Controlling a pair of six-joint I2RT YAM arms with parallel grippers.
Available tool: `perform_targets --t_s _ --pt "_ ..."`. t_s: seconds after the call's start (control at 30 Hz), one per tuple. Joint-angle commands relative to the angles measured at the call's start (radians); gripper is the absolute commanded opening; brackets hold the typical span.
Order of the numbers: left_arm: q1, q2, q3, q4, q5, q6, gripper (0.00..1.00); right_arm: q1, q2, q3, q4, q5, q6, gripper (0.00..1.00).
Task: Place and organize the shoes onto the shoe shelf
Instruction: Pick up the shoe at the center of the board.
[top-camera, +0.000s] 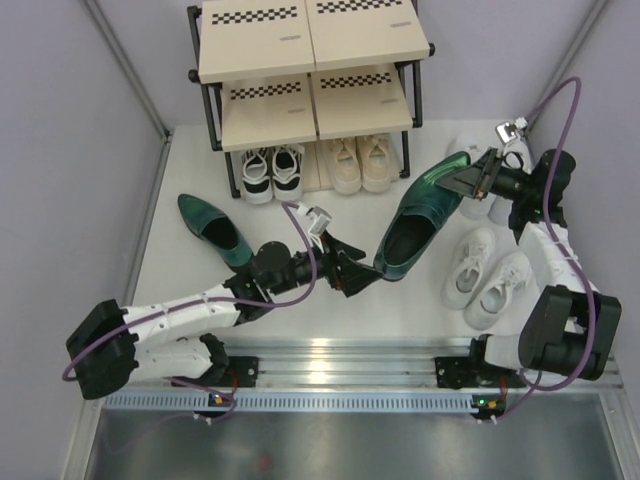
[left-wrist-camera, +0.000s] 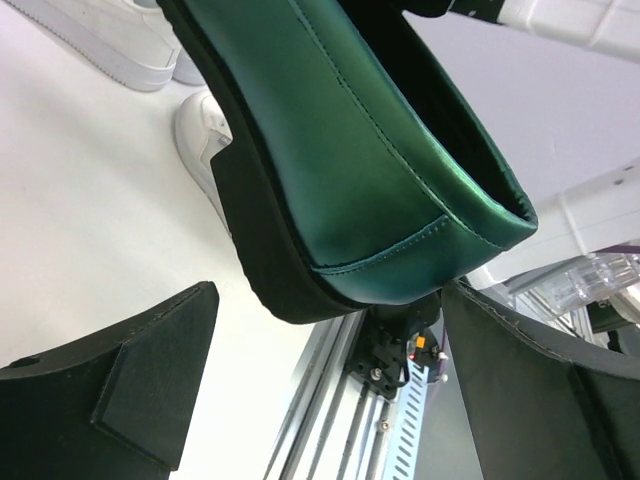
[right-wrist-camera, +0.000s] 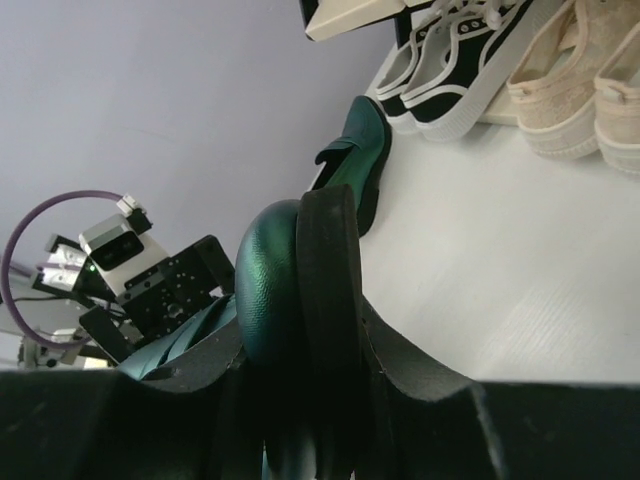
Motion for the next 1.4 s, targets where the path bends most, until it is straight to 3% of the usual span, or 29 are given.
perform_targets --t_s 0.0,0.23,0.63,1.1,1.37 --pt "0.000 0.073 0.012 0.166 -0.032 0.020 0.98 -0.025 -0.013 0.052 -0.062 -0.081 -0.046 0.00" --pt "-0.019 0.214 0.068 0.276 0.048 0.035 0.98 -0.081 -0.033 0.023 -0.096 -0.101 -0.086 0.00" --pt "-0.081 0.332 0.088 0.433 0.033 0.101 0.98 -0.079 -0.039 0.026 -0.099 -0.087 -0.066 0.00" --pt "-0.112 0.329 0.121 0.431 -0.045 0.125 0.98 -0.044 -0.117 0.039 -0.124 -0.018 -0.005 0.00" --pt "-0.130 0.257 0.099 0.405 -0.093 0.128 0.98 -0.038 -0.140 0.004 0.008 0.005 0.156 0.00"
